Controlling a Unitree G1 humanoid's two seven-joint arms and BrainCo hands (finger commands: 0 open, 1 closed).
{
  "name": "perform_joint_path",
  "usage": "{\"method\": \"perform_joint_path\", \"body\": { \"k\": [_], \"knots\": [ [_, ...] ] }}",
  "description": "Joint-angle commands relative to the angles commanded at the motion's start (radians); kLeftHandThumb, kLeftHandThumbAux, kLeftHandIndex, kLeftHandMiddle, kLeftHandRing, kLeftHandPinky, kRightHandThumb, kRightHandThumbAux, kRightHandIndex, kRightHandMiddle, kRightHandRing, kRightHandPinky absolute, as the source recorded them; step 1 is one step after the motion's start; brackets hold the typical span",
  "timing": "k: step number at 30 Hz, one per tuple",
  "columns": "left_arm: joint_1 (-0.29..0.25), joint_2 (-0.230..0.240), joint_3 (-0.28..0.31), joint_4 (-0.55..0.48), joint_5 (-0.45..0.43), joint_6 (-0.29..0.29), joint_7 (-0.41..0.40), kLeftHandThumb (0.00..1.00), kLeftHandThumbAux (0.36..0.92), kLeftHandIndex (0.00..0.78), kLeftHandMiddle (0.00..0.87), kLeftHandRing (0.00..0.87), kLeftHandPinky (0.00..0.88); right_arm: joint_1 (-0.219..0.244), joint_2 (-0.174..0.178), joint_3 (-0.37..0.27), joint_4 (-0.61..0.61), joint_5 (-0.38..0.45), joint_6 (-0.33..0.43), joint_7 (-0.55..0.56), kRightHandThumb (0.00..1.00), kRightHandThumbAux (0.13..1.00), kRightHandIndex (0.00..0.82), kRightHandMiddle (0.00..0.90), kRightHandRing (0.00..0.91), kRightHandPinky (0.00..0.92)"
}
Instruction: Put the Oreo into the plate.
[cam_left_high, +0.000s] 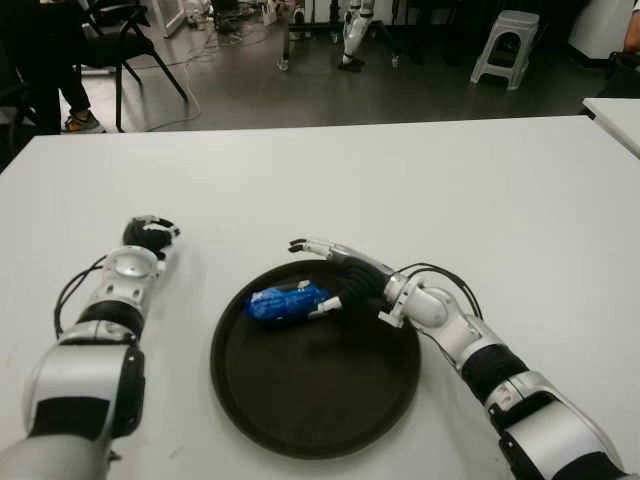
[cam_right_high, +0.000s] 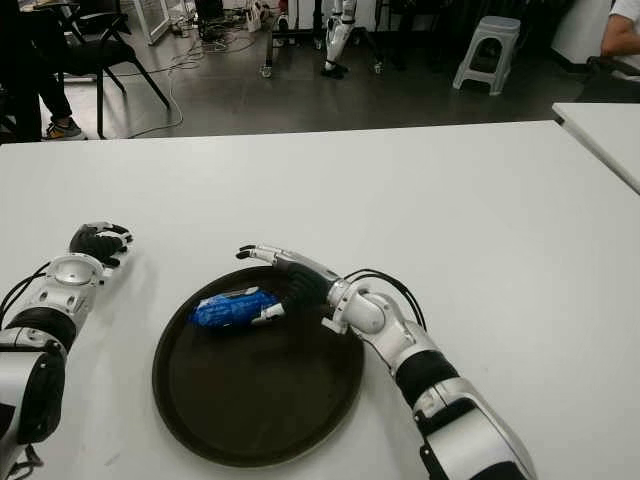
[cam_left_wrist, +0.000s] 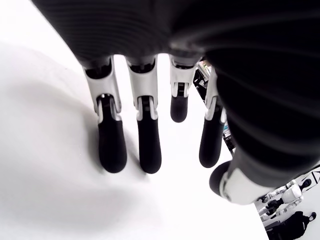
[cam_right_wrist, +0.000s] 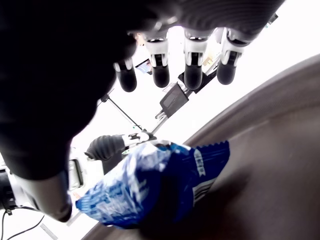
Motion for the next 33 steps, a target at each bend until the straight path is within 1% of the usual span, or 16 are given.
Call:
{"method": "perform_joint_path", "body": {
  "k": [9, 16, 22, 30, 33],
  "knots": [
    [0.005, 0.001, 0.009, -0.002, -0.008, -0.014, -0.002, 0.672, 0.726, 0.397, 0.122, 0.152, 0.204, -0.005, 0.002, 0.006, 0.004, -0.02, 0.019, -0.018, 0.191, 0.708, 0.0, 0.083, 0.086, 0.079],
    [0.004, 0.002, 0.005, 0.0, -0.003, -0.009, 0.002, 0.671, 0.727, 0.397, 0.122, 0.154, 0.202, -0.012, 0.001, 0.013, 0.014, -0.025, 0.027, -0.02, 0.271, 0.722, 0.015, 0.102, 0.09, 0.073],
    [0.004, 0.002, -0.001, 0.0, 0.002, -0.006, 0.01, 0.67, 0.726, 0.397, 0.13, 0.16, 0.206, -0.012, 0.001, 0.012, 0.019, -0.021, 0.031, -0.014, 0.286, 0.72, 0.011, 0.099, 0.084, 0.069],
    [0.006, -0.001, 0.005, 0.0, -0.005, -0.01, 0.008, 0.67, 0.726, 0.397, 0.133, 0.165, 0.21, -0.016, 0.002, 0.007, 0.028, -0.018, 0.036, -0.02, 0.278, 0.722, 0.005, 0.096, 0.081, 0.064],
    [0.006, -0.003, 0.005, 0.0, -0.004, -0.011, 0.01, 0.669, 0.727, 0.397, 0.136, 0.166, 0.208, -0.04, -0.008, -0.009, 0.042, -0.007, 0.045, -0.016, 0.275, 0.723, 0.003, 0.091, 0.073, 0.056]
  ]
}}
